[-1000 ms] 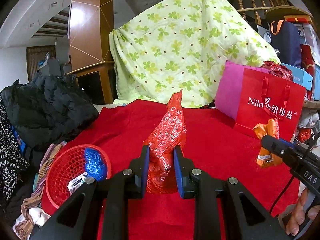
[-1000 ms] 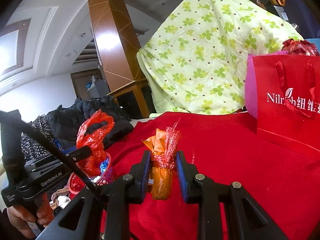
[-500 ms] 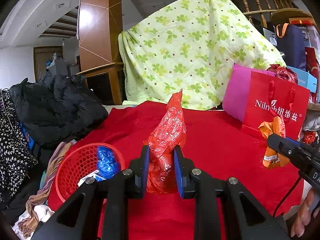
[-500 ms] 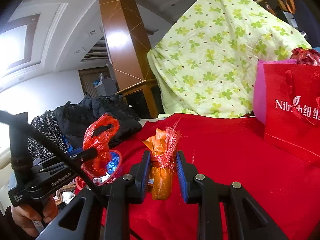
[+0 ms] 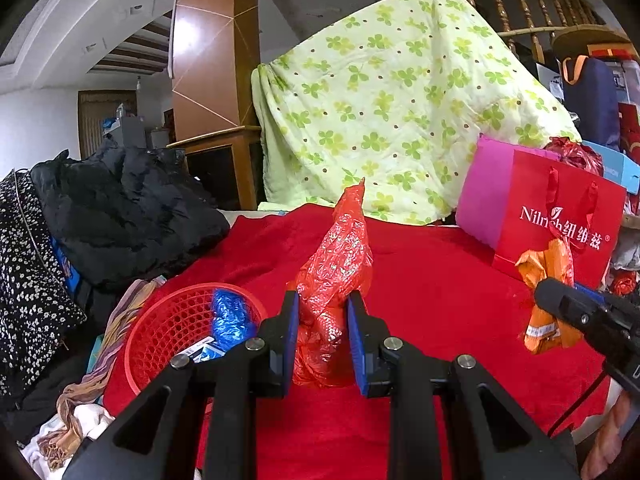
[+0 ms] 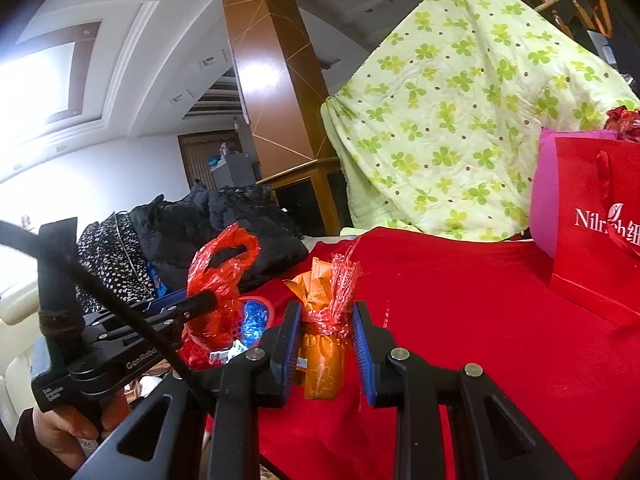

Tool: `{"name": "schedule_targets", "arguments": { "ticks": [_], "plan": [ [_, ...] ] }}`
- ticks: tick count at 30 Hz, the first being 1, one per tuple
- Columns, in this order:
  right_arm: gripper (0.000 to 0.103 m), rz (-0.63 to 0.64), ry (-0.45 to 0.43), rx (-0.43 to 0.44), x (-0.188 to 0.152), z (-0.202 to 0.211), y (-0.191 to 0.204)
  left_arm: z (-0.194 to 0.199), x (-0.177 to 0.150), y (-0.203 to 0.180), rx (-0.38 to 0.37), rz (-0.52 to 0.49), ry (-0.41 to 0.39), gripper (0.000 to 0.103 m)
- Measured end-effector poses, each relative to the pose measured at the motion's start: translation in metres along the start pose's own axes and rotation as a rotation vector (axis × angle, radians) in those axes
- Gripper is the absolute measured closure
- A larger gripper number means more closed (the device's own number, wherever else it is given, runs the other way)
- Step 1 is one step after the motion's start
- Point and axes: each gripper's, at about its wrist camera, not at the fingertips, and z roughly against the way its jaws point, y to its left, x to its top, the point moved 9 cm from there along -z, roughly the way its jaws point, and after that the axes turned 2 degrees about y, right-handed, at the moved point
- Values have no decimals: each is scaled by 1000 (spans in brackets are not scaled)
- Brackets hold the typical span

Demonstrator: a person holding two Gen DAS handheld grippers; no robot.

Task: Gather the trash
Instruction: 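Carry the red wrapper and orange wrapper over the red basket with both tools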

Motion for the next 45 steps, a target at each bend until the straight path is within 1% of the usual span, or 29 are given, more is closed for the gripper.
{"name": "schedule_targets", "arguments": {
  "ticks": [10, 23, 30, 45],
  "plan": [
    [76, 21, 37, 43, -10, -11, 21, 2, -5, 26, 34, 35, 3, 78],
    [76, 67, 71, 102, -17, -24, 57, 5, -18, 77, 102, 101, 8, 78],
    [76, 107, 83, 135, -21, -32, 83, 7, -25, 102, 133, 133, 10, 78],
    [76, 182, 92, 211, -18, -49, 130, 9, -32, 131, 173, 168, 17, 78]
  ]
}}
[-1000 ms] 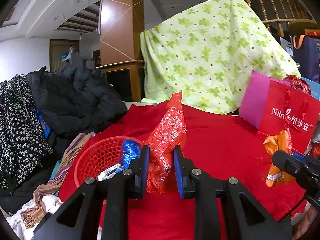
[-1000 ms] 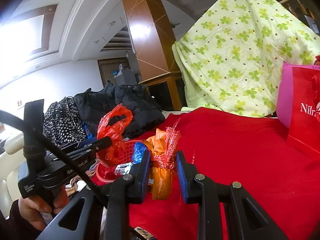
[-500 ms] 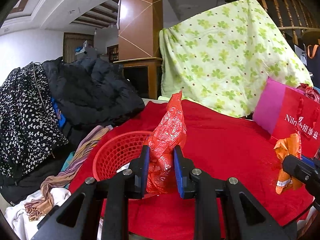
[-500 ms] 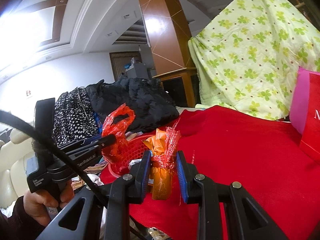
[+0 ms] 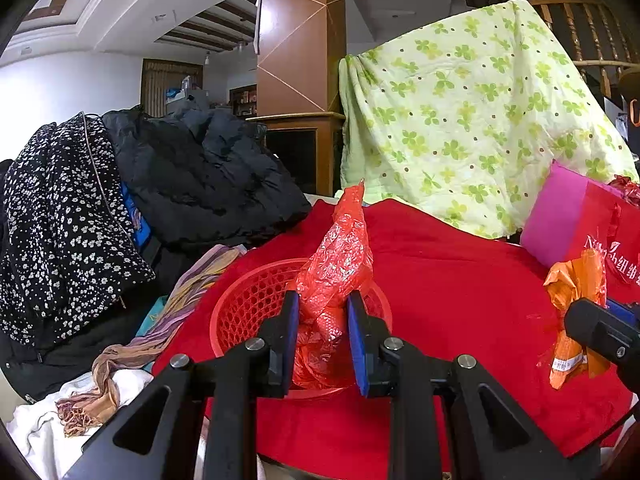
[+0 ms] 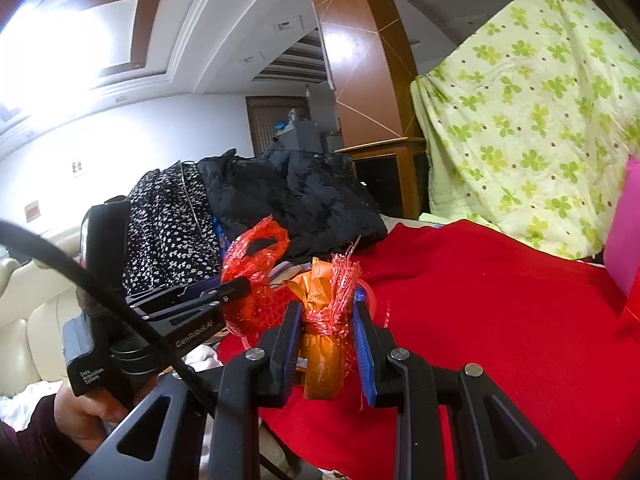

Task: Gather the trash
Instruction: 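Carry the red wrapper and orange wrapper over the red basket with both tools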

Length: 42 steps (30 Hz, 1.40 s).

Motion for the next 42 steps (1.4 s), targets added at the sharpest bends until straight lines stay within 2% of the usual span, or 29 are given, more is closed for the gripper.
{"name": "schedule_targets", "arguments": {
  "ticks": [21, 42],
  "plan": [
    [76, 58, 0, 64, 9, -21, 23, -7, -2, 24, 49, 31, 8, 78],
    [76, -21, 74, 123, 0, -53, 16, -13, -6, 40, 83, 44, 24, 78]
  ]
}}
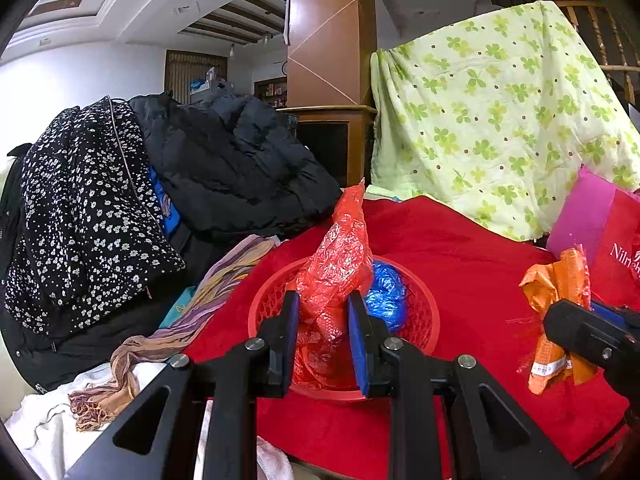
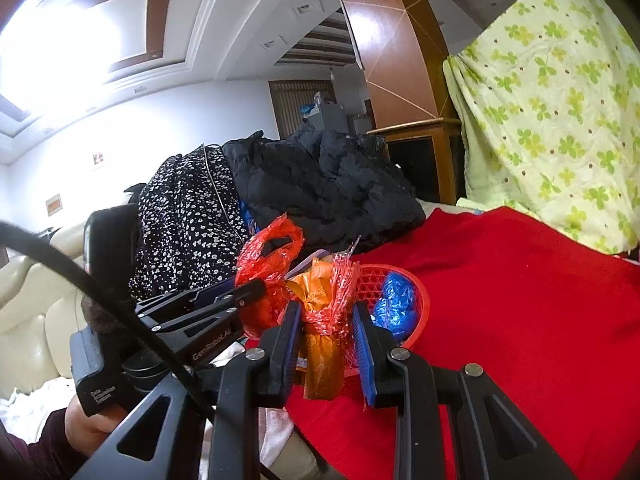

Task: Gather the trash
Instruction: 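Carry the red wrapper and orange wrapper over the red basket with both tools, then open both tools to drop the wrappers into the red basket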

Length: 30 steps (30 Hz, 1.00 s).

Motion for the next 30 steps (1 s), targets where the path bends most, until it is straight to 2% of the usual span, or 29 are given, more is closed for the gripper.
{"name": "schedule_targets", "arguments": {
  "ticks": [5, 11, 15, 21, 24, 25, 27, 28, 30],
  "plan": [
    [76, -44, 10, 16, 3, -9, -6, -3, 1, 3, 10, 2, 0, 78],
    [76, -72, 3, 18, 12, -21, -11, -13, 4, 7, -11, 14, 16, 78],
    [76, -93, -21, 8, 23, -26, -16, -22, 8, 8, -56, 35, 31, 78],
    [75, -121, -32, -11, 33, -52, -23, -40, 13, 4, -84, 26, 24, 77],
    [74, -134, -27, -25, 32, -70, -28, -57, 7, 5, -108, 40, 58, 74],
    [74, -150, -16, -19, 30, -81, -31, -62, 3, 6, -110, 44, 75, 72],
    [74, -165, 3, -16, 25, -98, -36, -69, -6, 9, -96, 52, 105, 55],
    [74, -173, 15, -14, 22, -105, -38, -70, -9, 10, -87, 49, 107, 51],
    [62, -194, 42, -15, 12, -120, -46, -68, -14, 10, -67, 33, 107, 35]
  ]
}}
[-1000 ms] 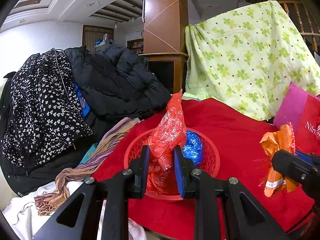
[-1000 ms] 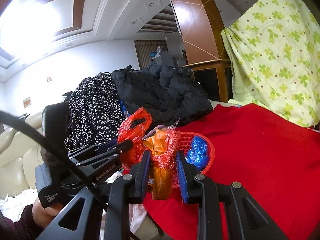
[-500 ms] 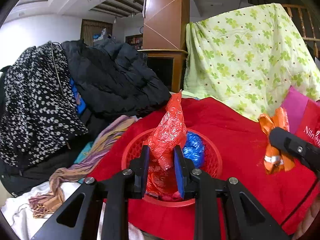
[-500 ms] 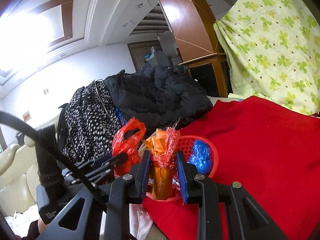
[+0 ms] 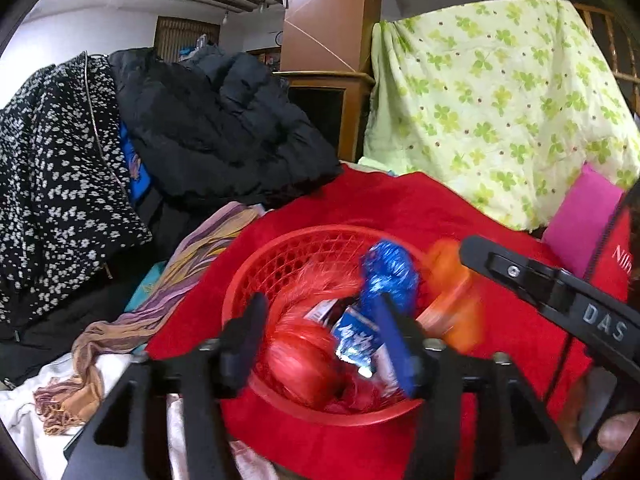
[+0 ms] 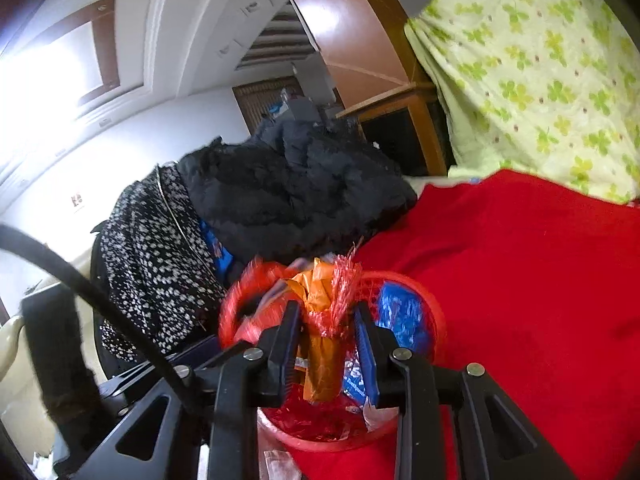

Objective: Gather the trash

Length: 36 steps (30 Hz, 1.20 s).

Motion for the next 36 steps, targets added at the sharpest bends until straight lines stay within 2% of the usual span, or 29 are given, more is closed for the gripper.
{"name": "schedule_targets", "arguments": {
  "ticks": [1, 2, 3, 4, 6, 11, 16, 19, 27, 36],
  "plan": [
    [54, -13, 7, 2, -3, -3, -3, 2, -2, 0, 8, -7, -3, 32],
    [35, -30, 13, 12, -5, -5, -6, 6, -3, 0, 14, -12, -8, 31],
    [31, -54, 6, 36, -8, -3, -9, 10, -3, 0, 20, -21, -17, 31],
    [31, -57, -3, 37, -10, 0, -11, 13, -2, -1, 25, -26, -21, 30],
    [31, -46, -17, 19, -13, 10, -16, 23, -1, -1, 38, -28, -36, 18],
    [31, 3, -63, -24, -13, 47, -23, 50, 7, -14, 52, -61, -97, 11],
    [31, 79, -128, -131, -11, 101, -33, 75, 16, -38, 74, -119, -141, 10],
    [31, 110, -156, -176, -10, 130, -36, 87, 20, -50, 60, -130, -162, 3],
    [27, 144, -237, -281, -5, 207, -43, 113, 25, -86, 41, -168, -194, 1],
    [27, 181, -262, -375, -5, 259, -44, 129, 23, -120, -4, -204, -180, 1]
  ]
}}
